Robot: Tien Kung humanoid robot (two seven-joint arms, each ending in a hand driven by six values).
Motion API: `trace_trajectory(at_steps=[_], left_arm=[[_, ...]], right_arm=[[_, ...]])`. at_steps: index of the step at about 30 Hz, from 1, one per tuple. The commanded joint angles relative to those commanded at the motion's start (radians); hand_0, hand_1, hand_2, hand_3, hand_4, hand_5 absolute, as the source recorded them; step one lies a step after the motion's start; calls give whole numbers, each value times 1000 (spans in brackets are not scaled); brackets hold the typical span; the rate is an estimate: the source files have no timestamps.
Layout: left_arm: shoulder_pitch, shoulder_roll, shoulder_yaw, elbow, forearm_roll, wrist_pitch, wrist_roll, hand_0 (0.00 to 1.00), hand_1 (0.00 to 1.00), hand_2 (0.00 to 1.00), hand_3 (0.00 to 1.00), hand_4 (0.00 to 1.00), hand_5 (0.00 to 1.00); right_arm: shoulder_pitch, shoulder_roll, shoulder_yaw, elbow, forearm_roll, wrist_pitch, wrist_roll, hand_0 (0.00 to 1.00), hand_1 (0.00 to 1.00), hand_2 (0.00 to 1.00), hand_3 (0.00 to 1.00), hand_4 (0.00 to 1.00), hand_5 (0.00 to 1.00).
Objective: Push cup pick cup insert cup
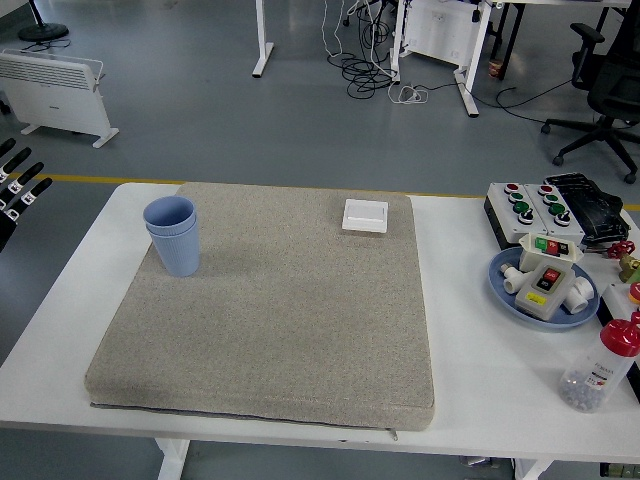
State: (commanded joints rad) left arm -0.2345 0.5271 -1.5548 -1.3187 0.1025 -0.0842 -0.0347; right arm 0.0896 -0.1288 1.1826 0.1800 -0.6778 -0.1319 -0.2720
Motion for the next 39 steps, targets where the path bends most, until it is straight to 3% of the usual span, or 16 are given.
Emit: trace_trajectory(at_steps=[2,9,16,23,31,39], left_arm=[[31,-38,-29,-8,-54,-5,-10,808,829,844,781,587,998],[99,-189,-148,-4,-23,-15,18,811,832,850,781,587,998],[109,-277,-213,42,27,-29,61,813,827,851,781,584,998],[123,-314,-232,73,228,-15,25,818,829,849,784,584,998],[130,-342,-236,84,254,-23,-11,828,840,861,791,584,998],[133,-345,-234,84,302,-29,-1,830,841,861,789,583,998]], right_arm=[[0,0,1,0,-2,0,0,723,650,643,574,120,467],[2,-1,3,0,-3,1,1,724,650,643,573,120,468],[6,-3,8,0,-10,1,1,723,649,643,573,120,467],[8,-4,11,0,-15,2,0,723,650,643,573,120,467],[11,-6,14,0,-22,2,0,723,649,643,573,120,469],[11,-7,14,0,-22,2,0,724,649,643,574,120,468]])
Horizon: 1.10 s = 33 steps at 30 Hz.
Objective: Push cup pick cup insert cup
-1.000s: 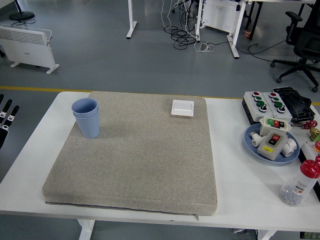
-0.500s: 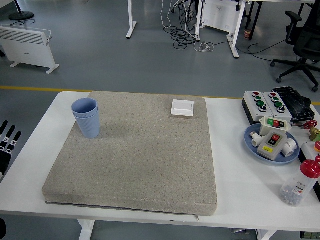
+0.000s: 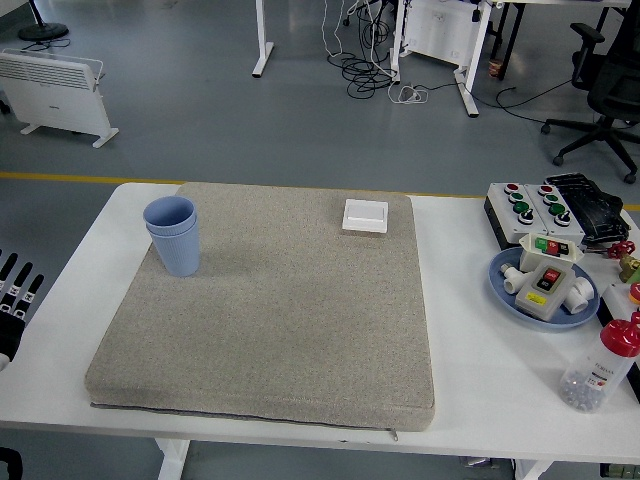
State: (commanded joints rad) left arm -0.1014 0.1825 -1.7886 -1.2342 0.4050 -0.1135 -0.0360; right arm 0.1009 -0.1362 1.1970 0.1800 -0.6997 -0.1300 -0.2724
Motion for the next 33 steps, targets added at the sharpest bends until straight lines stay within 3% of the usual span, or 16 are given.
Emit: trace_trajectory(at_steps=[6,14,33], left_arm=[[-1,-1,14,-4,83,-8,23,832,844,860,787,582,998],[-3,-6,17,7,188,-11,10,838,845,859,784,583,998],[-8,-12,31,13,256,-10,12,843,847,866,782,582,998]], right_arm=[[2,-1,3,0,-5,0,-1,723,649,643,573,120,468],[3,-2,5,0,-7,0,-1,723,649,643,573,120,467],[3,-2,2,0,-1,0,1,724,649,643,573,120,467]])
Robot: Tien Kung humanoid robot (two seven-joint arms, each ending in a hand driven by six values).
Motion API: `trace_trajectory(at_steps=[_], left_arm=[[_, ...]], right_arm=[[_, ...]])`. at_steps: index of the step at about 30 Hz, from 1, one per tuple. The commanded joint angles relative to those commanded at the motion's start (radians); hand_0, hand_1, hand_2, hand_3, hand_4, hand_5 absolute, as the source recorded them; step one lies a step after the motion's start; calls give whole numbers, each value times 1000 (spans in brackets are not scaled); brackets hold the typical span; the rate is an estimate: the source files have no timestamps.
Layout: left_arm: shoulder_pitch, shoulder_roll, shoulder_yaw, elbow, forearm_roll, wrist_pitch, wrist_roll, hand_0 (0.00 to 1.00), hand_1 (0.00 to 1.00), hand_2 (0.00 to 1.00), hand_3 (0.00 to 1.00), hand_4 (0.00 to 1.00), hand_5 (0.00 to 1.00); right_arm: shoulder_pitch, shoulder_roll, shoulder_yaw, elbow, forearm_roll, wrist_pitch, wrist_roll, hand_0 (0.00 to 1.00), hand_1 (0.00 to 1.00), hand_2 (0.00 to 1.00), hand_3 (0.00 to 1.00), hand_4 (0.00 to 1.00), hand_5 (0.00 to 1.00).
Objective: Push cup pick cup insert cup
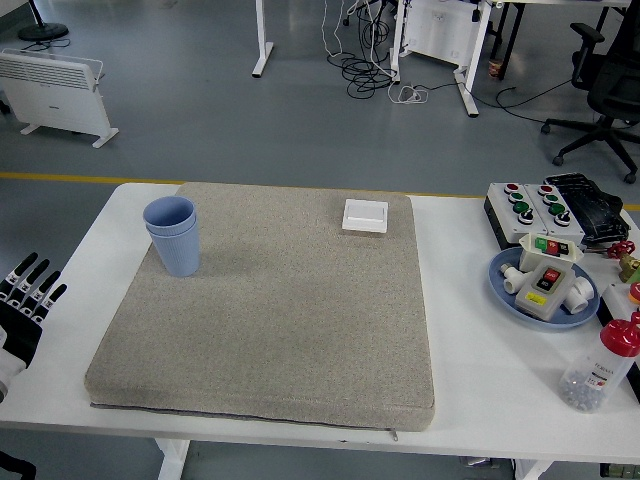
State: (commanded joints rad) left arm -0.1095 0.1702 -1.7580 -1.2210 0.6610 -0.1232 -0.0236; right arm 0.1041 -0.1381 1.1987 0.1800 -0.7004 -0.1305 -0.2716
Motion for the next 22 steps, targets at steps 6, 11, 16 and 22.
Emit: trace_trajectory(at_steps=[6,11,16,22], left_arm=[[3,-1,1,1,28,2,-2,848,849,869,780,577,998],[5,0,5,0,47,2,-2,849,849,869,778,576,998],[5,-3,18,-2,53,-2,0,849,850,872,777,574,998],[6,-3,32,-5,53,-5,-7,852,852,874,778,574,998]], right_arm=[[-3,0,-1,0,0,0,0,724,649,643,573,120,468],[-5,1,-1,0,-1,0,0,724,650,643,573,120,467],[-5,1,-2,0,-1,1,0,724,650,643,573,120,467],[-4,0,-3,0,0,1,1,724,650,643,573,120,468]])
